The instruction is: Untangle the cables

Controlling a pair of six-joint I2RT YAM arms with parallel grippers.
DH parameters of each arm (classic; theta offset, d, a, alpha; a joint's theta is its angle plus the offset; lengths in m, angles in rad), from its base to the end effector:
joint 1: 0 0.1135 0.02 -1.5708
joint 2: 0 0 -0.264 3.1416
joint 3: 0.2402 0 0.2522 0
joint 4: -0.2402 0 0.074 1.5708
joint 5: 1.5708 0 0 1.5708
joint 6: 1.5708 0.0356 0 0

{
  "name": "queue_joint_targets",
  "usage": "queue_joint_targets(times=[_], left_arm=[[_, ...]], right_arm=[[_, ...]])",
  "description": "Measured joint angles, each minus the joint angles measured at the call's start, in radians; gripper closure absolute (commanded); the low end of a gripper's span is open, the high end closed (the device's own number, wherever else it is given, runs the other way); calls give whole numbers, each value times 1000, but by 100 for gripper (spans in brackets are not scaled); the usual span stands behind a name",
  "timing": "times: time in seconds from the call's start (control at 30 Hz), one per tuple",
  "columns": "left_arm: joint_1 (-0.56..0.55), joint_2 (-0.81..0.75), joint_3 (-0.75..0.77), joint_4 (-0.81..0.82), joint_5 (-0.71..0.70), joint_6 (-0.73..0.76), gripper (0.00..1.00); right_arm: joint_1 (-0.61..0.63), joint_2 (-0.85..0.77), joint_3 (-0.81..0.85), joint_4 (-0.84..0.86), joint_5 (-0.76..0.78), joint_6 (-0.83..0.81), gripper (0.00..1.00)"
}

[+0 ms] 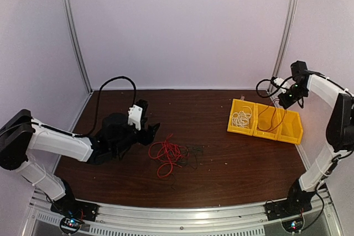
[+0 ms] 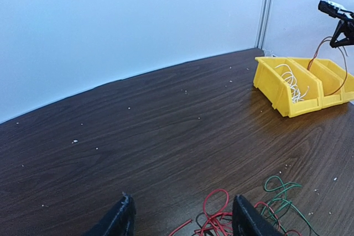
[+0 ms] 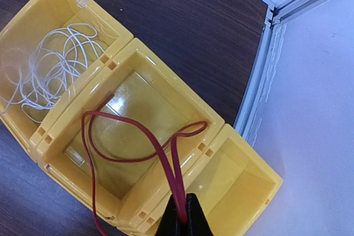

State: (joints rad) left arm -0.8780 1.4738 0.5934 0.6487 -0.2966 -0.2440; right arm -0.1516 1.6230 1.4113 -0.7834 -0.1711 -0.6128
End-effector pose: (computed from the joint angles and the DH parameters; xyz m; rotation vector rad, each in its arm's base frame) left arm 0.2008 -0.2256 0.2008 0.3612 1.7882 -0.5338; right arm 0.3422 -0.0462 0.2928 -0.6445 2.4627 -0.0785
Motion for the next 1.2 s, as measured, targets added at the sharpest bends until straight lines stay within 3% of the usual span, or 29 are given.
queue_joint_targets(times=[0.3, 0.83, 1.03, 1.2], left_arm=[[0, -13, -1, -21, -14, -8, 39], [0, -15, 2, -31, -18, -8, 39], [0, -15, 2, -33, -18, -7, 39], [0, -15, 26, -71, -13, 11, 39]], right_arm=[[80, 145, -50, 172, -6, 103, 100], [96, 226, -174, 318, -16, 202, 100], [96, 224, -182, 315, -20, 225, 79], [96, 130, -187, 278, -23, 246, 69]])
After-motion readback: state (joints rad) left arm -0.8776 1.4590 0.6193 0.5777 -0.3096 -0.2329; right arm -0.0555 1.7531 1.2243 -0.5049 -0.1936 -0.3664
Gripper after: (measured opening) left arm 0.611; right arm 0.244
